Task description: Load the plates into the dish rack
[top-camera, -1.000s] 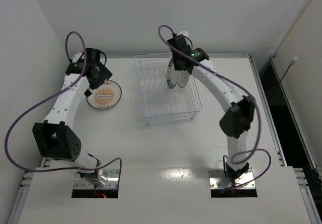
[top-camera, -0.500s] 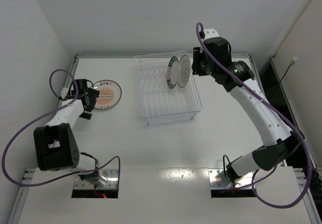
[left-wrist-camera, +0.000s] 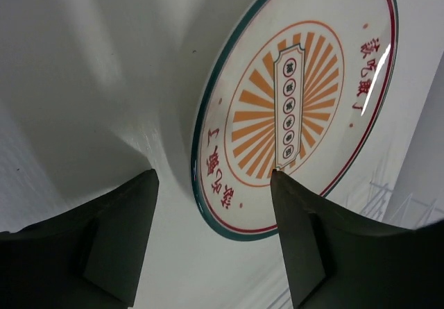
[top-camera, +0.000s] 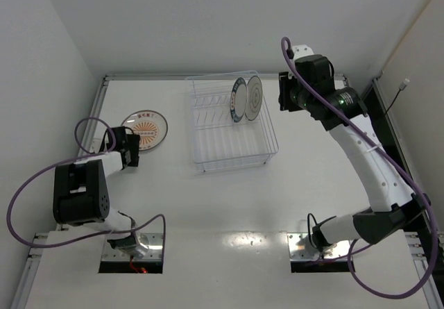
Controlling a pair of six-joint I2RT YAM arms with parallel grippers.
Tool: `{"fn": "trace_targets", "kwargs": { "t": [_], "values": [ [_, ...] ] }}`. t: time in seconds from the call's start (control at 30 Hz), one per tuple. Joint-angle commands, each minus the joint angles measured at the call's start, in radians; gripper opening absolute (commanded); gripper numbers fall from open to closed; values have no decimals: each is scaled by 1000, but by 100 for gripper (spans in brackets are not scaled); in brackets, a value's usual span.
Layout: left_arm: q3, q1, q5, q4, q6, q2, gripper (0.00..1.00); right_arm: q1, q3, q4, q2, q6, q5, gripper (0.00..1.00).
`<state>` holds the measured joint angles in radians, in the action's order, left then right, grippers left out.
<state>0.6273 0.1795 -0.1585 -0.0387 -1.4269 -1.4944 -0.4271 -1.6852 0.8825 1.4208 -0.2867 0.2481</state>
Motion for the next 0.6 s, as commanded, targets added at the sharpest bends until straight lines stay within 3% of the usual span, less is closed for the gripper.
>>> {"fn": "trace_targets", "kwargs": {
  "t": [0.0, 0.17, 0.37, 0.47, 0.57],
  "values": [
    [-31, 12, -6, -139, -43, -38, 60, 2, 5, 9, -46, 32, 32, 29],
    [11, 12, 29, -207, 9, -128, 58, 2, 58, 9, -65, 32, 43, 29],
    [155, 12, 120, -196, 81, -254, 47, 2, 68, 18, -65, 32, 43, 29],
    [205, 12, 139, -205, 101, -267, 37, 2, 59, 18, -56, 32, 52, 29],
    [252, 21, 159, -205, 156, -267, 16, 2, 59, 18, -46, 32, 53, 29]
  ]
}}
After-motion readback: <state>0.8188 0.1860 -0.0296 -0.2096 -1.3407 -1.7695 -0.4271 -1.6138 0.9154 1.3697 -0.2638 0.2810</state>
